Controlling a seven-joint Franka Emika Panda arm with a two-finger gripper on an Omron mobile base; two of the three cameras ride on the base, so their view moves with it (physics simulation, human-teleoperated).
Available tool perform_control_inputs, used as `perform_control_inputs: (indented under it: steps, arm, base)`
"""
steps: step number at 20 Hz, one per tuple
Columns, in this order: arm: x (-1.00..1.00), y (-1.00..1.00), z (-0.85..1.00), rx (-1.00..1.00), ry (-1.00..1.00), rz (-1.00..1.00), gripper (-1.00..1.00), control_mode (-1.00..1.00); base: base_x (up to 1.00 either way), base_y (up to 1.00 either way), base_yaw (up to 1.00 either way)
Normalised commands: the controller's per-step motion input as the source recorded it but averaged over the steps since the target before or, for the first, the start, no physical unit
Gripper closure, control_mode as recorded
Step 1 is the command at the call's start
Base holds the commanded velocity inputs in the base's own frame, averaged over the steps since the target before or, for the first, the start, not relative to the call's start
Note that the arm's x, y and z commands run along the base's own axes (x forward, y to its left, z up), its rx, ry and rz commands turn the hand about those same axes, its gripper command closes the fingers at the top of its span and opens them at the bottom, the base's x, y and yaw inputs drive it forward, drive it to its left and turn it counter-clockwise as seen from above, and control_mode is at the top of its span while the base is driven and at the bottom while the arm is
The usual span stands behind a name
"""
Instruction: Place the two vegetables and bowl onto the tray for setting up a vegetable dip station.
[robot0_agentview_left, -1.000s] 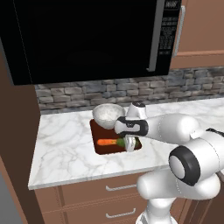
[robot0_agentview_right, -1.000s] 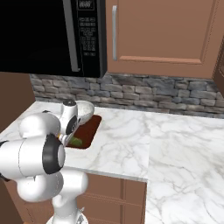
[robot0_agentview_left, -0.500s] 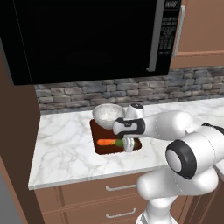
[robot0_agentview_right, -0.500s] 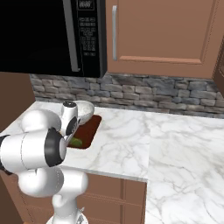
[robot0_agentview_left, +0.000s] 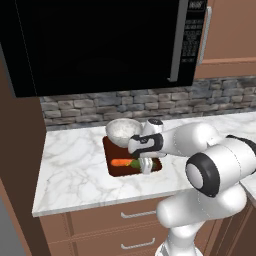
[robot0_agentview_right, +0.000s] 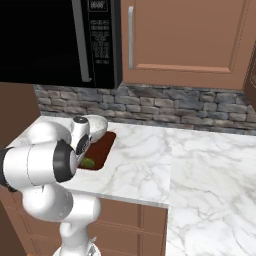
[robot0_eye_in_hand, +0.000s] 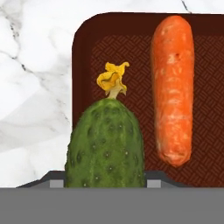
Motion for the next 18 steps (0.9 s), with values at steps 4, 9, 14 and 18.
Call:
perform_control_inputs:
  steps: [4,9,14,18]
  arm:
    - [0.13,0.00,-0.09,0.01,0.00,0.00,1.00,-1.00]
    - [0.11,0.02,-0.09,0.00,0.00,0.00,1.00,-1.00]
    - [0.11,0.02,-0.04,0.00,-0.01,0.00,1.00,-1.00]
    - [0.07,0.02,-0.05,0.00,-0.02,0.00,1.00,-1.00]
  base:
    - [0.00,0.00,0.00]
    - [0.00,0.00,0.00]
    - [0.00,0.00,0.00]
    - [0.00,0.00,0.00]
